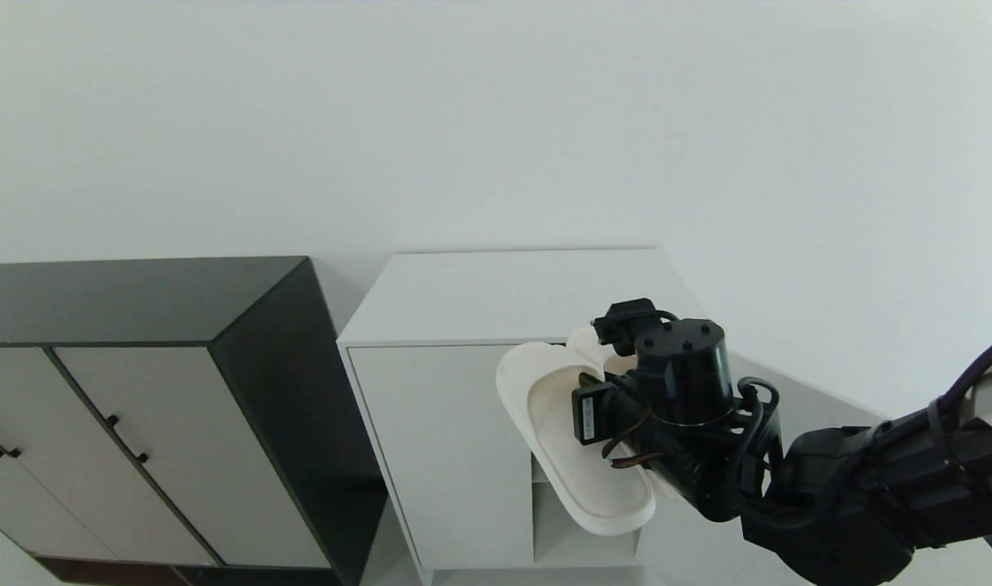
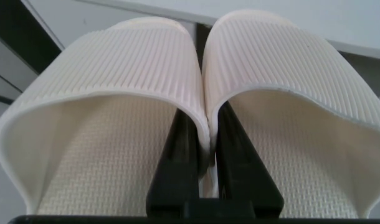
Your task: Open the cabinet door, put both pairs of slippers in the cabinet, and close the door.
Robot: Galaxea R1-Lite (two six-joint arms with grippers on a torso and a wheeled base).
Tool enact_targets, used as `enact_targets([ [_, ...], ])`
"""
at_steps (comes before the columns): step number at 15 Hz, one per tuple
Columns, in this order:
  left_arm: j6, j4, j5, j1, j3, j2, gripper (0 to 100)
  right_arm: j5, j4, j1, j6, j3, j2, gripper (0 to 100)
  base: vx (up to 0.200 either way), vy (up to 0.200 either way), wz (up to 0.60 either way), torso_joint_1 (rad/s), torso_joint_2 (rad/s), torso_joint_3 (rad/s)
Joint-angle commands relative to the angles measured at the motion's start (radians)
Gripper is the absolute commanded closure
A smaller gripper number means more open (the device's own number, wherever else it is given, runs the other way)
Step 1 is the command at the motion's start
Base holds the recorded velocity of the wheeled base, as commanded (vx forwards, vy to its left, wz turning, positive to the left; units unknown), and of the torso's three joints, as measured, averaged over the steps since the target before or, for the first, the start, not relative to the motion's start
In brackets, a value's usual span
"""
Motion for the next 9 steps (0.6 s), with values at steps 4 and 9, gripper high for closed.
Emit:
enact_targets([
  [4, -0.002, -0.001, 0.000, 0.000, 0.000, 0.000, 100, -0.001, -0.003, 0.001, 0.000, 0.015, -0.006, 100, 0.000, 0.000, 0.00, 0.000, 0.00, 0.000],
  [9, -0.002, -0.001, 0.000, 0.000, 0.000, 0.000, 100, -0.003, -0.066, -0.008, -0.049, 0.084, -0.009, 100, 0.000, 0.000, 0.00, 0.000, 0.00, 0.000],
])
